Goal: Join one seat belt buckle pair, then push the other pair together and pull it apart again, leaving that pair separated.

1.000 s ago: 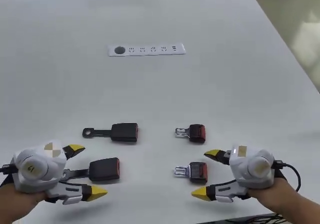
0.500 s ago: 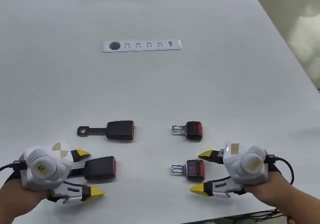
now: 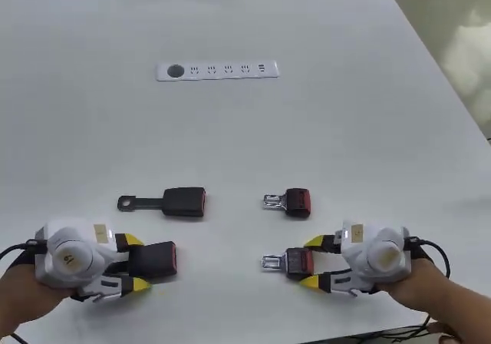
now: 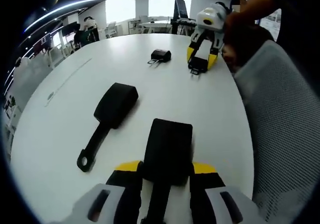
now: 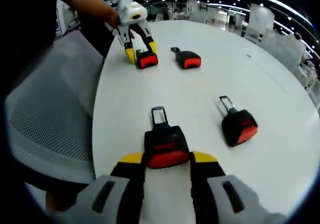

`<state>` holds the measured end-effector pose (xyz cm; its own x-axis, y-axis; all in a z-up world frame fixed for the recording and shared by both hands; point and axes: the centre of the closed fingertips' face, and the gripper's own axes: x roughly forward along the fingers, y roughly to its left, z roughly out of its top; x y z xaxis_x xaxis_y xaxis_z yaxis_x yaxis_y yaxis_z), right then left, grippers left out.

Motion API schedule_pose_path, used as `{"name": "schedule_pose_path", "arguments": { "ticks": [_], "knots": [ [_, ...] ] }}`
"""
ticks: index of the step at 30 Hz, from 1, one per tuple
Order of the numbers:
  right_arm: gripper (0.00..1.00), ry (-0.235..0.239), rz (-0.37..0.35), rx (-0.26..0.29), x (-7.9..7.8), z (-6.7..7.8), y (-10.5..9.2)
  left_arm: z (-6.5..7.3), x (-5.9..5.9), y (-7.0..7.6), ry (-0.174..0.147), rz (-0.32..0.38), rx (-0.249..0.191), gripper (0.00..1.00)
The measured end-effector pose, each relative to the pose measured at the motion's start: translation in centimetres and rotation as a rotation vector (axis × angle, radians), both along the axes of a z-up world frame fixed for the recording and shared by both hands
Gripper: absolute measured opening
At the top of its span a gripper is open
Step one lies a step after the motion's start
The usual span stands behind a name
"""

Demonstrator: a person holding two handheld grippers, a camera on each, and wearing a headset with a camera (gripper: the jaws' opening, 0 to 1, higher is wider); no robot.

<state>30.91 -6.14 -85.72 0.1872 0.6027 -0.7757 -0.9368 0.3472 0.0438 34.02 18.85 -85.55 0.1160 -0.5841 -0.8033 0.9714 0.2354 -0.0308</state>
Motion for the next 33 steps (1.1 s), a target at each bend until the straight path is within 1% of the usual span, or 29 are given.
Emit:
{"name": "schedule_pose_path", "arguments": {
  "ticks": [1,2,5,10,12,14,20,26,28,33],
  "knots": [
    [0.36,-0.003,0.015,-0.002,0.0,0.0,0.0,0.0,0.1,0.0,-0.003,-0.012,0.004,0.35],
    [0.36,-0.005,0.023,-0.002,0.0,0.0,0.0,0.0,0.1,0.1,0.006,-0.02,0.008,0.34],
    [0.36,-0.004,0.035,0.002,0.1,0.0,-0.1,-0.1,0.0,0.1,0.003,-0.081,0.03,0.34],
    [0.35,-0.001,0.046,0.002,0.2,0.0,-0.1,-0.1,0.0,0.2,0.007,-0.137,0.048,0.34],
    [0.35,0.005,0.05,0.005,0.2,0.0,-0.1,-0.1,0.0,0.3,0.007,-0.165,0.06,0.33],
    [0.35,0.011,0.063,0.002,0.2,0.0,-0.1,0.0,-0.1,0.1,0.007,-0.179,0.067,0.33],
    [0.35,0.013,0.079,0.011,0.3,0.0,0.1,0.0,-0.1,0.1,0.006,-0.183,0.07,0.33],
    [0.35,0.015,0.072,0.046,0.5,0.1,0.9,-0.1,0.0,0.2,0.009,-0.179,0.073,0.33],
    [0.35,0.021,0.06,0.067,0.6,0.1,1.2,-0.1,0.0,0.2,0.01,-0.179,0.074,0.33],
    [0.34,0.023,0.039,0.097,0.9,0.1,1.9,-0.2,0.1,0.3,0.015,-0.17,0.073,0.33]
  ]
}}
